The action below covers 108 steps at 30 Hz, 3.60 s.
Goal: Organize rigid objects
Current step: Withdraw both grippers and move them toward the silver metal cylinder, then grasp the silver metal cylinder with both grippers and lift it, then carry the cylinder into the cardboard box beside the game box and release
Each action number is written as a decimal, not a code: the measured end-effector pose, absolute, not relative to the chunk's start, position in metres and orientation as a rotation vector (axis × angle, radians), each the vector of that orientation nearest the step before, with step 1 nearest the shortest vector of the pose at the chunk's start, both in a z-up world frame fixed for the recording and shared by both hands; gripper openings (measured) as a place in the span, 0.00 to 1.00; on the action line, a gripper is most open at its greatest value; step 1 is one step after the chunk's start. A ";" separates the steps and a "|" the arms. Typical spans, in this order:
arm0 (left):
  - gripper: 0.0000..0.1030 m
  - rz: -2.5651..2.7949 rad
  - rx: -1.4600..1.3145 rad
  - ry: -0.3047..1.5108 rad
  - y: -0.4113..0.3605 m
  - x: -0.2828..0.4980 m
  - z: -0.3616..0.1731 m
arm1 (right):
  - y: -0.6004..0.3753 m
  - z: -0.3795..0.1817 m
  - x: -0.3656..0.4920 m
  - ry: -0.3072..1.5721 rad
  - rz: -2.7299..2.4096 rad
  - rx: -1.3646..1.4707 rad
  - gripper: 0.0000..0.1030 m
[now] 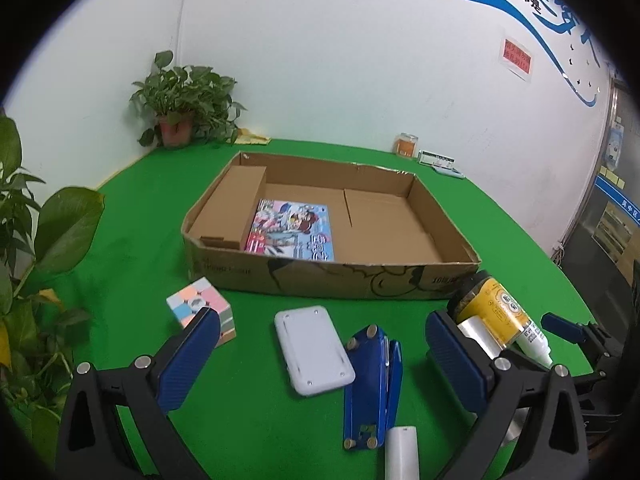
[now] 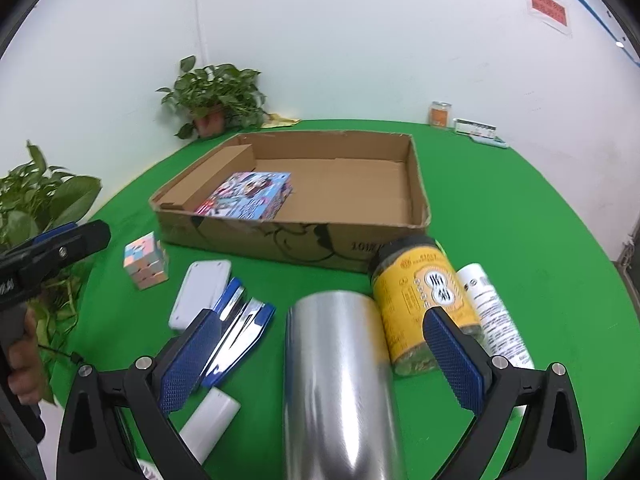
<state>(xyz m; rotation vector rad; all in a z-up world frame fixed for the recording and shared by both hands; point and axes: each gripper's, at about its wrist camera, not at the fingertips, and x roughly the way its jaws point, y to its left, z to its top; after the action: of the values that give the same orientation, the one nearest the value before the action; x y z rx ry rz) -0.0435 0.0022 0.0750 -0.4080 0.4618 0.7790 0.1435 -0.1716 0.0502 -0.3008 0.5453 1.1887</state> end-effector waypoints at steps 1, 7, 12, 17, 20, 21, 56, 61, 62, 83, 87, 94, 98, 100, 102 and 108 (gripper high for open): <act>0.99 0.773 -0.422 0.469 0.002 -0.045 0.073 | -0.176 0.047 0.143 0.550 1.202 -0.300 0.99; 0.99 0.688 -0.481 0.534 -0.010 -0.039 0.045 | -0.200 0.019 0.161 0.694 1.191 -0.272 0.97; 0.99 0.582 -0.550 0.606 -0.016 -0.025 0.019 | -0.198 -0.013 0.174 0.896 1.237 -0.212 0.80; 0.99 0.499 -0.564 0.618 -0.023 -0.024 0.021 | -0.194 -0.024 0.163 0.896 1.270 -0.261 0.76; 0.99 0.433 -0.603 0.622 -0.025 -0.022 0.023 | -0.201 -0.021 0.154 0.859 1.256 -0.318 0.76; 0.99 0.403 -0.623 0.627 -0.026 -0.019 0.023 | -0.207 -0.022 0.151 0.839 1.246 -0.349 0.76; 0.85 0.038 -0.918 1.005 -0.013 0.110 -0.046 | -0.211 -0.051 0.174 1.271 1.445 -0.103 0.82; 0.83 0.058 -0.900 0.938 -0.003 0.094 -0.029 | -0.204 -0.038 0.164 1.231 1.429 -0.104 0.81; 0.83 0.067 -0.886 0.912 -0.002 0.091 -0.019 | -0.204 -0.032 0.161 1.210 1.436 -0.101 0.81; 0.82 0.278 -0.617 0.570 0.126 0.086 0.202 | -0.046 0.216 0.180 0.779 1.693 -0.193 0.80; 0.82 0.257 -0.691 0.636 0.159 0.114 0.179 | -0.006 0.214 0.211 0.865 1.672 -0.223 0.80; 0.82 0.223 -0.806 0.747 0.196 0.149 0.110 | 0.044 0.163 0.251 1.019 1.623 -0.239 0.80; 0.82 0.207 -0.865 0.813 0.208 0.166 0.079 | 0.065 0.118 0.268 1.109 1.590 -0.244 0.80; 0.82 0.197 -0.907 0.836 0.217 0.171 0.062 | 0.077 0.098 0.277 1.158 1.566 -0.234 0.80; 0.82 0.186 -0.935 0.859 0.222 0.174 0.048 | 0.087 0.081 0.284 1.193 1.541 -0.228 0.80; 0.83 0.179 -0.926 0.919 0.225 0.183 0.024 | 0.094 0.047 0.287 1.269 1.450 -0.241 0.78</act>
<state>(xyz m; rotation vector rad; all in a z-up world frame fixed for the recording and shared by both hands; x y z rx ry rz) 0.1829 0.2245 0.0237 -0.9262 0.9193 0.1792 0.2874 0.0940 0.0474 -0.2412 1.2686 1.4502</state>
